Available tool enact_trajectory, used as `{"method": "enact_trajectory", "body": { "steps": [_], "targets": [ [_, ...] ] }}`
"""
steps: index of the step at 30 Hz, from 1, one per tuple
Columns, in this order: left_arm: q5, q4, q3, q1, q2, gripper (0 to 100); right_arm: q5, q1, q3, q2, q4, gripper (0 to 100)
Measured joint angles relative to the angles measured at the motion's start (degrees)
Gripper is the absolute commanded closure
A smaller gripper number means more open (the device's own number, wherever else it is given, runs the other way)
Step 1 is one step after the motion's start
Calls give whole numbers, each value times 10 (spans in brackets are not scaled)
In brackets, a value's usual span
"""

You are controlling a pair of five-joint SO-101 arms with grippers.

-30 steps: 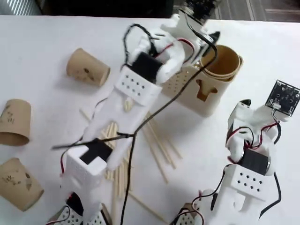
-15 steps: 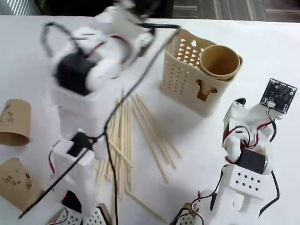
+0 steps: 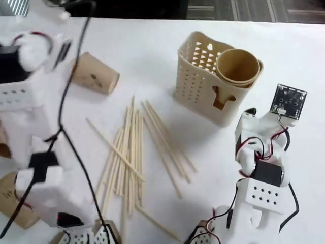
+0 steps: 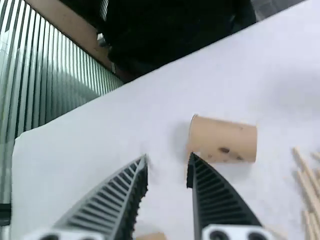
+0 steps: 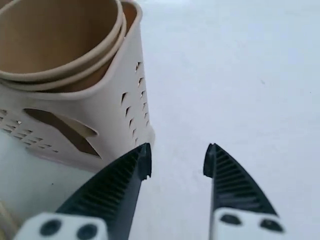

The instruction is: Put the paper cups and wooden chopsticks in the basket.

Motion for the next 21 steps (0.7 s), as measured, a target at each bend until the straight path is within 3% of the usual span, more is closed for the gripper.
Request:
{"method": "enact_trajectory", "body": {
  "steps": [6, 11, 17, 21],
  "targets": [
    [-163, 0, 169, -82, -140, 777, 0, -5, 0, 0, 0, 820],
    [-269, 0, 308, -165, -238, 778, 0, -5, 0, 0, 0, 820],
    [-402, -4, 468, -267, -278, 775, 0, -5, 0, 0, 0, 820],
    [-439, -65, 558, -319, -279, 775, 0, -5, 0, 0, 0, 820]
  ]
}}
